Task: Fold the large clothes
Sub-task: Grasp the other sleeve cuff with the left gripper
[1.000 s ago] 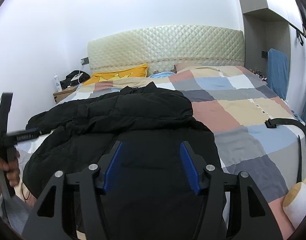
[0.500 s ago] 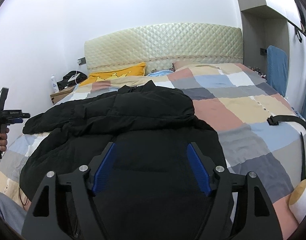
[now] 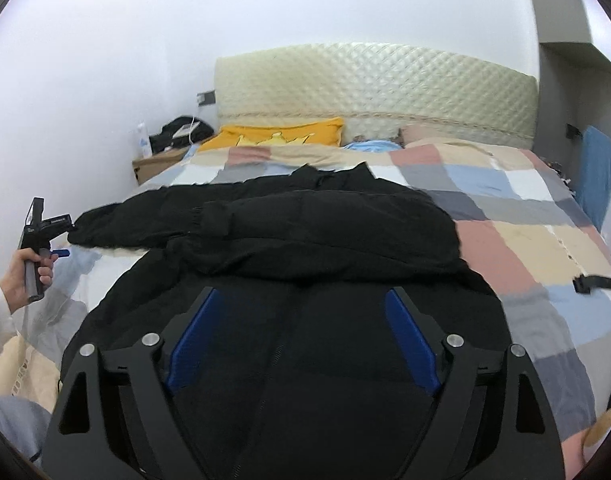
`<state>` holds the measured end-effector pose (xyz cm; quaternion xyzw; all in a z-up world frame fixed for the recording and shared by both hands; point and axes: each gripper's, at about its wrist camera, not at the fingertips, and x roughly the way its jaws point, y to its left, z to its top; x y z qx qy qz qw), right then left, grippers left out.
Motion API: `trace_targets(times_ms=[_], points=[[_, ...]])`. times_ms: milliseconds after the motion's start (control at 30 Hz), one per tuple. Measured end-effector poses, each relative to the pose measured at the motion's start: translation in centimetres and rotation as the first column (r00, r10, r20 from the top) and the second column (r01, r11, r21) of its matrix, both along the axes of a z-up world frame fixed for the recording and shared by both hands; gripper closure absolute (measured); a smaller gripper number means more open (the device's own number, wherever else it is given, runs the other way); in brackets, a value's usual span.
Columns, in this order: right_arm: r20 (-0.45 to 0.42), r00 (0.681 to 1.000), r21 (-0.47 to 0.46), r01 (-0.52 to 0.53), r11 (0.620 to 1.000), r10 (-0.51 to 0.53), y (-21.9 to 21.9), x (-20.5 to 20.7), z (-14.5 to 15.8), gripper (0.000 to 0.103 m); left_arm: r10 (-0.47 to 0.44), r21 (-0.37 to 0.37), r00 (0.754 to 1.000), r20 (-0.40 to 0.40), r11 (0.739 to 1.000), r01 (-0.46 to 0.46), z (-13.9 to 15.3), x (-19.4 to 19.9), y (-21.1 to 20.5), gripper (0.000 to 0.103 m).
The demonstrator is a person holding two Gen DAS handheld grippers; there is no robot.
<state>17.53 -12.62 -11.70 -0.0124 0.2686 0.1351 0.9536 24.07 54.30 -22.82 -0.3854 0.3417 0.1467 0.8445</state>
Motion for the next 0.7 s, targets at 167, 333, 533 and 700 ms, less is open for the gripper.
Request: trace_targets(times_ms=[167, 333, 533, 700], points=[[-0.012, 1.0, -0.01, 0.021, 1.0, -0.021, 1.8, 1.6, -0.8, 0.019, 0.068, -0.157, 0.993, 0.095, 0.986, -0.053, -3.4, 1.0, 4.7, 0.014], [-0.089, 0.988, 0.008, 0.128, 0.992, -0.127, 1.2, 3.8, -4.1, 0.019, 0.107, -0.203, 0.98, 0.168, 0.977, -0.072, -5.7, 3.2, 8.1, 0.014], [-0.161, 0.956, -0.01, 0.248, 0.969, -0.247, -0.4, 6.1, -7.0, 0.019, 0.093, -0.135, 0.98, 0.178, 0.988, -0.07, -5.5, 6.4, 8.9, 0.021], [-0.123, 0.96, -0.028, 0.249, 0.968, -0.251, 0.2, 6.0, -6.0, 0.019, 0.113, -0.123, 0.982, 0.149, 0.988, -0.095, -5.0, 6.9, 8.9, 0.08]])
